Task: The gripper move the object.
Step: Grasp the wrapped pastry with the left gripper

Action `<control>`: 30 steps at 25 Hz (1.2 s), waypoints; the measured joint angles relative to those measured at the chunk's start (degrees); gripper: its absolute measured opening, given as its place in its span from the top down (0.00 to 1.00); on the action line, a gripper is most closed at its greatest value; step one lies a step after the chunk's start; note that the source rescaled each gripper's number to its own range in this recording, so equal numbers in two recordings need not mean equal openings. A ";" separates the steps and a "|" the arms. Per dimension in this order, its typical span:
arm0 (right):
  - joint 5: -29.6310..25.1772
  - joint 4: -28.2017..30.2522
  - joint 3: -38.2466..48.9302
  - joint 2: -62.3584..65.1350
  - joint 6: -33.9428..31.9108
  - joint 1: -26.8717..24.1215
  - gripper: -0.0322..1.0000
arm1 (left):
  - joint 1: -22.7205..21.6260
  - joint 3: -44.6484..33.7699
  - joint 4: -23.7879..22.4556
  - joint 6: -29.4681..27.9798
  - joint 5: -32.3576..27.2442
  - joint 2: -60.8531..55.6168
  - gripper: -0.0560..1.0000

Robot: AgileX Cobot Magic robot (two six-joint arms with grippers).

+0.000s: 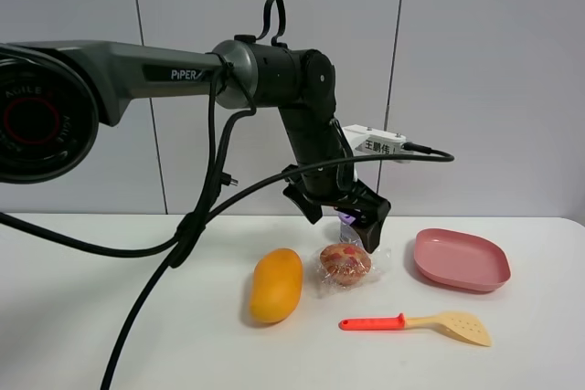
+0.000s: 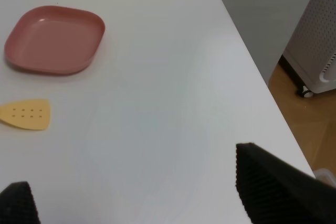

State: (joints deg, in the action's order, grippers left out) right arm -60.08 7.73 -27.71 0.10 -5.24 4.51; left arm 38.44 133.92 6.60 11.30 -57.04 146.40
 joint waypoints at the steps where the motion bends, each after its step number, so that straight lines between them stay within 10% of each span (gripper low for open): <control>1: 0.00 0.00 0.00 0.00 0.00 0.00 0.00 | 0.00 0.00 0.19 0.06 0.17 0.60 0.00; 30: 0.00 0.00 0.00 0.00 0.00 0.00 0.00 | 0.06 0.11 2.35 2.12 5.00 6.71 0.00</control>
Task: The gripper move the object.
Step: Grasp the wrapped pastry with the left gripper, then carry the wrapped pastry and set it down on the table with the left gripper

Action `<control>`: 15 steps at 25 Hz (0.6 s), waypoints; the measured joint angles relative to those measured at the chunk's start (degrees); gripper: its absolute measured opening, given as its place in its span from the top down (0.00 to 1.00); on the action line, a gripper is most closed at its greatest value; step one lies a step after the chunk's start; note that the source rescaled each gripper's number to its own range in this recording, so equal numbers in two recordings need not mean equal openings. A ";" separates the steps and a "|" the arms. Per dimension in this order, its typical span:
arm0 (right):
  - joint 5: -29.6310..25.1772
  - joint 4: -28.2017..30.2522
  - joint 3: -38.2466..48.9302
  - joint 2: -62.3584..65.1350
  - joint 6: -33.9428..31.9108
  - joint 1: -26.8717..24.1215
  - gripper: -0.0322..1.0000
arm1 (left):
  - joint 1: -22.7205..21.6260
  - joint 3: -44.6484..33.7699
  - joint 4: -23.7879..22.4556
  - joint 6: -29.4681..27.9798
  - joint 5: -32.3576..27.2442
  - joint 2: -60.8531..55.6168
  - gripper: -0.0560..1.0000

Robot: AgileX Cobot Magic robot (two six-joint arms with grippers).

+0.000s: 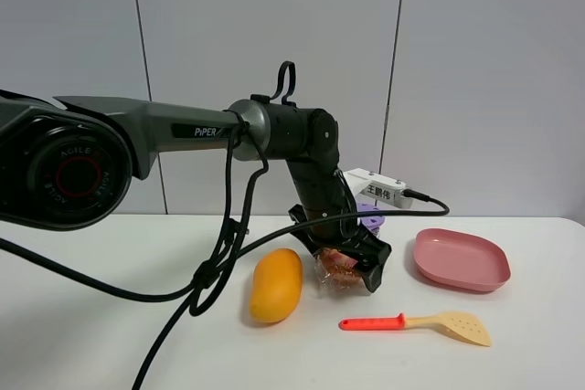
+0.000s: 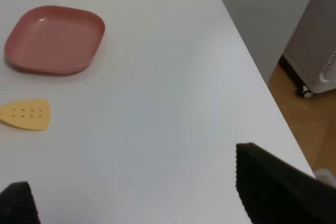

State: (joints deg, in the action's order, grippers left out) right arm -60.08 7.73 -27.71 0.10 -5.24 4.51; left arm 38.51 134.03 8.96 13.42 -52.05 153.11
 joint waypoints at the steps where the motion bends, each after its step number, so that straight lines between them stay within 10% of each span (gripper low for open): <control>1: 0.00 0.00 0.00 0.00 0.00 0.00 0.00 | 0.00 0.00 0.00 0.12 0.00 0.00 0.01; 5: 0.00 0.00 0.00 0.00 0.00 0.00 0.00 | 0.00 0.00 0.00 0.52 0.04 0.00 0.36; 8: 0.00 0.00 0.00 0.00 0.00 0.00 0.00 | 0.00 0.00 -0.06 0.57 -0.01 0.00 0.91; 15: 0.00 0.00 0.00 0.00 0.00 0.00 0.00 | 0.00 0.00 -0.06 0.57 -1.75 -2.28 0.94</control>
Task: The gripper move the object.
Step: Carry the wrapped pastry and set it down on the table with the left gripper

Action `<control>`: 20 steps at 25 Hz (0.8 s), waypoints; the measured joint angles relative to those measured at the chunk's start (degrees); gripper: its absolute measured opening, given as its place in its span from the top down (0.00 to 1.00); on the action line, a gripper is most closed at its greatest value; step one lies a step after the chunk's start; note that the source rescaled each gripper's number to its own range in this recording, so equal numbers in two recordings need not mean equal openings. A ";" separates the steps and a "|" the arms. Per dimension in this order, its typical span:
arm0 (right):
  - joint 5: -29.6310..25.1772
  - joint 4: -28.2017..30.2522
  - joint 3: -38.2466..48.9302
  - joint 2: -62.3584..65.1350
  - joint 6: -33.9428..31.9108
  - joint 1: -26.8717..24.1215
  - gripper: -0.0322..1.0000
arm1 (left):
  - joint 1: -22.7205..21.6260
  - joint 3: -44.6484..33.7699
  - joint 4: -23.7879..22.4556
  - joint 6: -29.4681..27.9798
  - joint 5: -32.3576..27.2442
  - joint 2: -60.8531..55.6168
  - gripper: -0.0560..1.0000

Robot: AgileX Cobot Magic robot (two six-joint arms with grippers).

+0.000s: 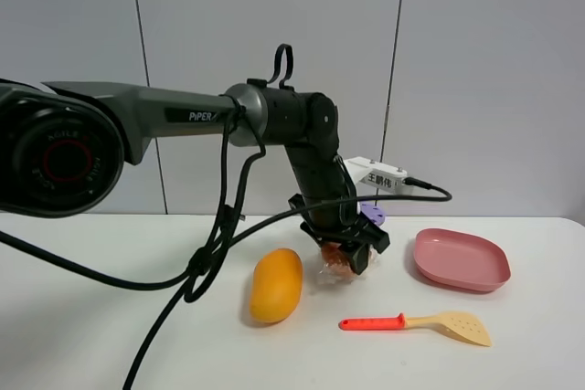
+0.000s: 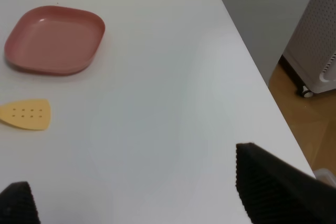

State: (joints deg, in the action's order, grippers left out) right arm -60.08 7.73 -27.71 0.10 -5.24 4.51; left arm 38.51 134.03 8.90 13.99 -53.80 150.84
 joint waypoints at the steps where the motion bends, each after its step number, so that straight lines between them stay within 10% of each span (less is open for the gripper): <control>1: 0.00 0.00 0.00 0.00 0.00 0.00 0.00 | 0.00 0.00 0.00 -0.06 -0.32 -0.84 0.94; 9: 0.00 0.00 0.00 0.00 0.00 0.00 0.00 | -0.21 0.00 -3.87 -2.02 -7.23 -12.21 0.94; 20: 0.00 0.00 0.00 0.00 0.00 0.00 0.00 | -7.52 -0.36 -10.15 -29.51 -15.81 -20.61 0.94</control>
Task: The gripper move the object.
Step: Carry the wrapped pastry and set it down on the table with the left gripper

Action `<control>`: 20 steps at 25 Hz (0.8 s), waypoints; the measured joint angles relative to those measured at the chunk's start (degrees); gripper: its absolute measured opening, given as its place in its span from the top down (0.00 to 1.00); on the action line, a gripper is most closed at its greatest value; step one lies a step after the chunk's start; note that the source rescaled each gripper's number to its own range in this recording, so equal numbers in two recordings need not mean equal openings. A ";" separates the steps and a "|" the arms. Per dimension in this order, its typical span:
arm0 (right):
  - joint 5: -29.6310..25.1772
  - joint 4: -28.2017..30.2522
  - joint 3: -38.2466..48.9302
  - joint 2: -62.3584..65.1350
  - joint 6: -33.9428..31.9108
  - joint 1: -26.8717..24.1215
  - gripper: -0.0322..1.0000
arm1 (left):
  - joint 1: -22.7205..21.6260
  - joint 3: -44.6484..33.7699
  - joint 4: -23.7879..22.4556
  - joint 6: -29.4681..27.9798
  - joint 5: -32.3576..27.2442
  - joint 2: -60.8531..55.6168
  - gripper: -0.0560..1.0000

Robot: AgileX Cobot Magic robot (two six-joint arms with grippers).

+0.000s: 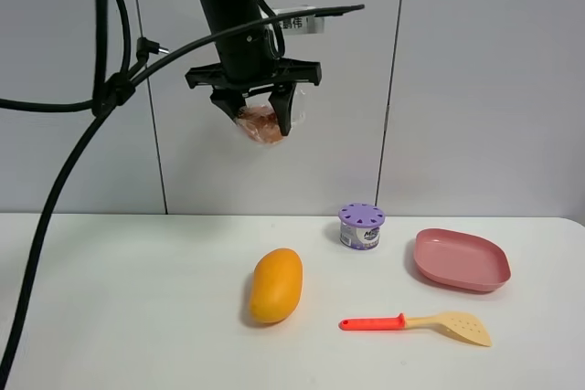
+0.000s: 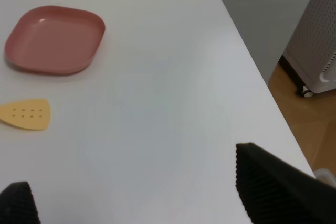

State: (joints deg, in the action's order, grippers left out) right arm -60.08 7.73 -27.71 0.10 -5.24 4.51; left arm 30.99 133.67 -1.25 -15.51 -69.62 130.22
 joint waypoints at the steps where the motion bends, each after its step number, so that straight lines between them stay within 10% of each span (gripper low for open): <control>1: 0.00 0.00 0.00 0.00 0.00 0.00 0.00 | -0.43 -0.84 0.00 -1.14 -0.11 -0.47 0.94; 20: 0.00 0.00 0.00 0.00 0.00 0.00 0.00 | -7.56 -35.31 1.25 -12.81 3.58 -10.01 0.94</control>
State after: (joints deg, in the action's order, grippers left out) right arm -60.08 7.73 -27.71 0.10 -5.24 4.51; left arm 23.42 98.35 0.00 -28.32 -66.04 120.21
